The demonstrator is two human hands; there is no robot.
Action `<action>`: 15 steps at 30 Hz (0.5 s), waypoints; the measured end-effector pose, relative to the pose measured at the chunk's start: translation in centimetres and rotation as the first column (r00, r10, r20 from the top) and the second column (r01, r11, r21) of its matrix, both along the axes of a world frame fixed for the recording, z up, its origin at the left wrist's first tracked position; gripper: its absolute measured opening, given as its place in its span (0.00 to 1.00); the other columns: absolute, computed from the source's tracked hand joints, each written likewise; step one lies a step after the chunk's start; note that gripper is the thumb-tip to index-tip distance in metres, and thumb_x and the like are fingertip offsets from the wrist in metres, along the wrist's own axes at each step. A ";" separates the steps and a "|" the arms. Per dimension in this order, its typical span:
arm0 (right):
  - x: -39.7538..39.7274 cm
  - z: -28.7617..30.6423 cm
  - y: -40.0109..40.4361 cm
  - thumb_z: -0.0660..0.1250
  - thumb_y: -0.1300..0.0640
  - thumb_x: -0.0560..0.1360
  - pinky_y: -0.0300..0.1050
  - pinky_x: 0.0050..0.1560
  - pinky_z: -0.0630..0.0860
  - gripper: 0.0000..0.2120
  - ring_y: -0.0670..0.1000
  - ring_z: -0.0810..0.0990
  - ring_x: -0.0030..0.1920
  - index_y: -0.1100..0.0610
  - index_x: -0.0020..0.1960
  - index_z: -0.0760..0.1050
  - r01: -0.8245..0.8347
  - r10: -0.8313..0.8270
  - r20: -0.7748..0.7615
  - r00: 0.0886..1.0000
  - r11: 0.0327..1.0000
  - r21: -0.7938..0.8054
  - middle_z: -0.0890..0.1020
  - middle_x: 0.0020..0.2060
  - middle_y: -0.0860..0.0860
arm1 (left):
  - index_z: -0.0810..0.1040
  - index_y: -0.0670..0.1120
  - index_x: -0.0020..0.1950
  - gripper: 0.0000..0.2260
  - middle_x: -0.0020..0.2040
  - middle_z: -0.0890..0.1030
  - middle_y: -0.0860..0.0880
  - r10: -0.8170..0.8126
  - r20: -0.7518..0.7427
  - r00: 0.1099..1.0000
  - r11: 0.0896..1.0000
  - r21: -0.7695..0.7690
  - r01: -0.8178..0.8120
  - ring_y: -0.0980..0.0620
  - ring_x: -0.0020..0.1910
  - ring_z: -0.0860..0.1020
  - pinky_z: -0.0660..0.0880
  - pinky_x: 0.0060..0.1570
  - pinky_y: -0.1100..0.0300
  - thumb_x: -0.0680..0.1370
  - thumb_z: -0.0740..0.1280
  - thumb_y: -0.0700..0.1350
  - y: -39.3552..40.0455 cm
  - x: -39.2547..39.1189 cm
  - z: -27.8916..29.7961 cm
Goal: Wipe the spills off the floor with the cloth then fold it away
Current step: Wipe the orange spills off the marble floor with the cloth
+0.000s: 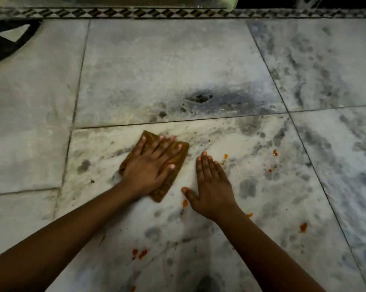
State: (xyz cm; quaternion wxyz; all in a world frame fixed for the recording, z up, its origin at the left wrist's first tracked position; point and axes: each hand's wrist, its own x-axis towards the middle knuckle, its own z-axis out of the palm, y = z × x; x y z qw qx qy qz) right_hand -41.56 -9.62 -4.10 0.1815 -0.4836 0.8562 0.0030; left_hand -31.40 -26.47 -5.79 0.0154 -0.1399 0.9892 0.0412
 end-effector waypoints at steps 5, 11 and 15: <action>-0.1 0.3 -0.1 0.38 0.35 0.70 0.47 0.72 0.34 0.44 0.54 0.36 0.75 0.62 0.75 0.33 -0.002 0.000 0.027 1.000 0.997 0.074 0.36 0.75 0.58 | 0.44 0.56 0.76 0.24 0.78 0.46 0.51 0.246 0.104 0.964 0.966 0.059 -0.253 0.48 0.77 0.45 0.38 0.71 0.43 0.81 0.44 0.57 -5.3 -6.0 0.8; -0.3 0.9 -0.2 0.39 0.35 0.68 0.46 0.72 0.34 0.44 0.54 0.36 0.75 0.61 0.75 0.33 -0.015 0.010 0.056 0.998 0.995 0.101 0.36 0.75 0.57 | 0.39 0.56 0.75 0.26 0.78 0.47 0.49 0.156 0.094 0.983 0.987 0.025 -0.159 0.47 0.77 0.46 0.38 0.71 0.43 0.78 0.40 0.59 -2.7 -4.1 1.0; -0.7 0.4 0.0 0.44 0.35 0.76 0.46 0.73 0.35 0.41 0.53 0.36 0.75 0.61 0.75 0.34 -0.029 0.024 0.059 0.998 0.996 0.086 0.37 0.75 0.57 | 0.47 0.57 0.75 0.26 0.77 0.52 0.52 0.003 0.028 1.000 0.997 0.071 -0.005 0.50 0.75 0.50 0.43 0.71 0.46 0.77 0.44 0.59 -0.3 1.8 0.4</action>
